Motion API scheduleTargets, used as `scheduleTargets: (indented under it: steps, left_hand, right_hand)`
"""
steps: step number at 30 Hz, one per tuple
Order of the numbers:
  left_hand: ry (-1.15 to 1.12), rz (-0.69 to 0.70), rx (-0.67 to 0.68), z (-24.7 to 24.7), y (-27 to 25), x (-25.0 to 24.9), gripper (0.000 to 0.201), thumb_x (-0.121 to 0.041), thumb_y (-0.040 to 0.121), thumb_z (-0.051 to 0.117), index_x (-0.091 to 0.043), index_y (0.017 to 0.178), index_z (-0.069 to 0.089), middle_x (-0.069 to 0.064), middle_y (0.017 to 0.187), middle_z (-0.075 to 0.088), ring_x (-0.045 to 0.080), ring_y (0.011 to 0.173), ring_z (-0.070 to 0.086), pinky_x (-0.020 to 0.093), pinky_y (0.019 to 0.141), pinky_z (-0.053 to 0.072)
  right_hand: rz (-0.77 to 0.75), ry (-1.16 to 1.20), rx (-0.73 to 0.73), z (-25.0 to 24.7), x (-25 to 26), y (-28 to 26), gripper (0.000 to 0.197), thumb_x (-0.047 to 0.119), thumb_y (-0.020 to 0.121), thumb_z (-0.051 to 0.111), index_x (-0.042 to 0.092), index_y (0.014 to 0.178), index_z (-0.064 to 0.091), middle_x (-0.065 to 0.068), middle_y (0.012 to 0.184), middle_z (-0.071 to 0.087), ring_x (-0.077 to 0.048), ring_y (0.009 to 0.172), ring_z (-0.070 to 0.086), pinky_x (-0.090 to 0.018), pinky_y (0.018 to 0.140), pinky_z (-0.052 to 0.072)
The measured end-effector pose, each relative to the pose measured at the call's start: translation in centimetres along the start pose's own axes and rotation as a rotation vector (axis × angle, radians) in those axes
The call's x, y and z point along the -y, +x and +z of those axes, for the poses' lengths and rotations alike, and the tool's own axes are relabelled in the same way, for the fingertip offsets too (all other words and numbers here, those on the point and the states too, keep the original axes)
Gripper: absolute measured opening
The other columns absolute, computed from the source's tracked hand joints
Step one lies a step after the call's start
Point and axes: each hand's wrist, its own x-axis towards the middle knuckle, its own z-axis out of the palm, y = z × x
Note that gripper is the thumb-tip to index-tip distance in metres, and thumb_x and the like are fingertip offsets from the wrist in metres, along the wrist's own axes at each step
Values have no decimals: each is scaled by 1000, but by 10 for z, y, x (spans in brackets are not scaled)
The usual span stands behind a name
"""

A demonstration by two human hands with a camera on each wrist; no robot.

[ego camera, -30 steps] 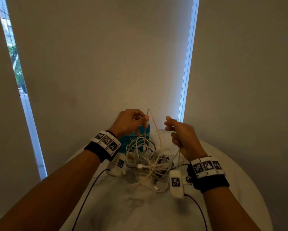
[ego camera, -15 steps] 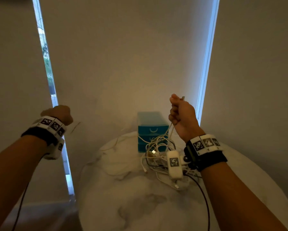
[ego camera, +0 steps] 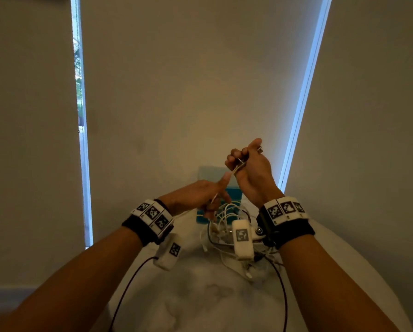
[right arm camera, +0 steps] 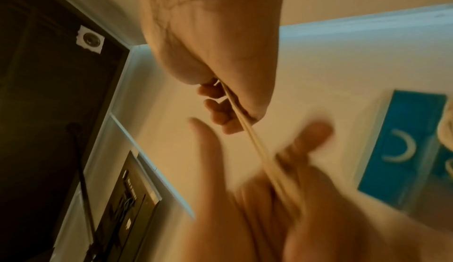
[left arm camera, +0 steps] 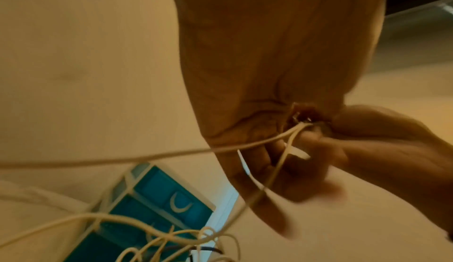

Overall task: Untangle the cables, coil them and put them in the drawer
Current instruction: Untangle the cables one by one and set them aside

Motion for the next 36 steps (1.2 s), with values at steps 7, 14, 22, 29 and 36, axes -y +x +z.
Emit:
scheduleTargets:
  steps: [7, 14, 22, 29, 36]
  left_hand:
    - [562, -169, -173, -67, -4, 68, 86, -85, 96, 19, -17, 68, 63, -5, 63, 59, 17, 60, 52, 31, 69, 48]
    - [1147, -116, -633, -158, -1, 83, 81, -85, 94, 19, -20, 63, 56, 3, 71, 62, 30, 81, 63, 40, 79, 39]
    - [882, -115, -499, -80, 33, 65, 42, -52, 110, 44, -17, 117, 67, 11, 125, 66, 35, 124, 57, 46, 105, 43]
    - [181, 25, 1, 76, 63, 20, 89, -93, 89, 7, -24, 79, 62, 3, 78, 64, 19, 73, 56, 39, 81, 47]
    - [82, -93, -25, 79, 73, 23, 74, -68, 108, 17, -21, 106, 73, -13, 57, 50, 1, 44, 34, 19, 43, 28]
  right_hand:
    - [23, 44, -254, -81, 3, 2, 43, 53, 111, 46, 18, 86, 54, 6, 55, 28, -11, 44, 23, -25, 41, 25]
    - [175, 122, -96, -86, -38, -17, 64, 52, 105, 52, 22, 54, 27, 2, 46, 20, -15, 42, 21, -32, 48, 26]
    - [143, -55, -274, -81, -69, -33, 62, 32, 110, 44, 20, 49, 41, -7, 60, 49, -20, 58, 52, -35, 70, 50]
    - [198, -272, -417, -98, -67, -35, 46, 44, 107, 44, 17, 72, 57, -14, 80, 65, -27, 75, 60, -40, 74, 51]
    - [168, -444, -266, -123, -62, -35, 57, 57, 112, 35, 18, 98, 74, -6, 99, 80, -26, 105, 74, -44, 97, 59]
